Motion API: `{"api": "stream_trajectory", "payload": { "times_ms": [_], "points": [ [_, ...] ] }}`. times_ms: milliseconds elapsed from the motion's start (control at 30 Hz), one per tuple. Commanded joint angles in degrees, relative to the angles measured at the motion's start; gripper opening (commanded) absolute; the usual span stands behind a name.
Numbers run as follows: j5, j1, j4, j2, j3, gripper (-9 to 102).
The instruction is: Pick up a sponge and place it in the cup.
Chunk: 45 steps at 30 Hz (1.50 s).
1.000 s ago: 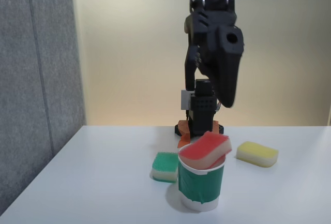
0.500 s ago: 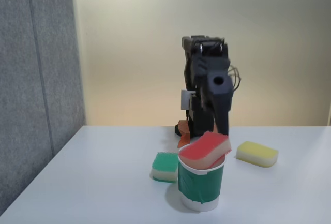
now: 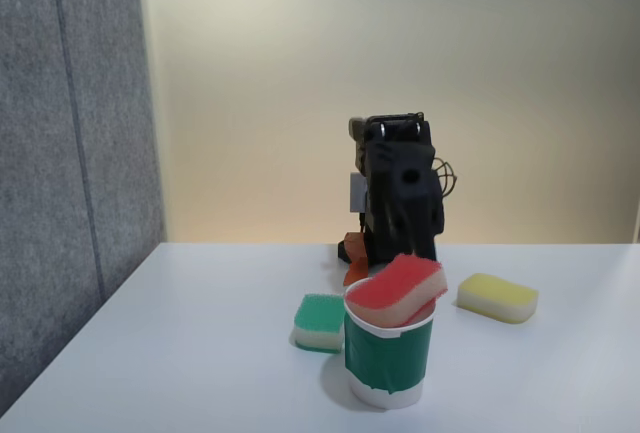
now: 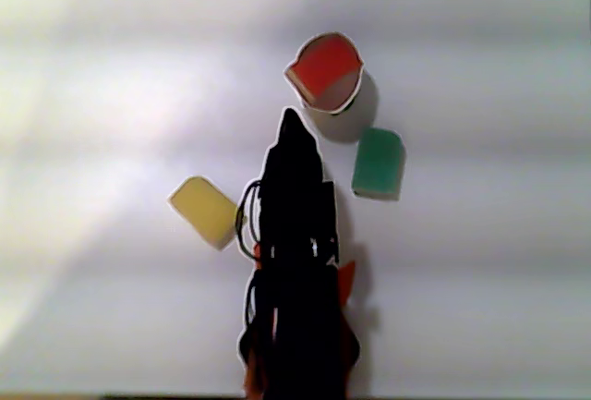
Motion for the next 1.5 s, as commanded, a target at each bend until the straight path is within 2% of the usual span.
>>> {"api": "stream_trajectory", "payload": {
  "times_ms": [0, 633, 767, 900, 1467],
  "points": [
    [-0.7, 0.9, 1.0, 3.8, 3.3, 0],
    [-1.7, 1.3, 27.3, 3.8, 3.4, 0],
    [1.8, 1.3, 31.5, 3.8, 3.4, 0],
    [1.3, 0.1, 33.9, 3.8, 3.4, 0],
    [2.0, -1.0, 33.9, 3.8, 3.4, 0]
  ]
}}
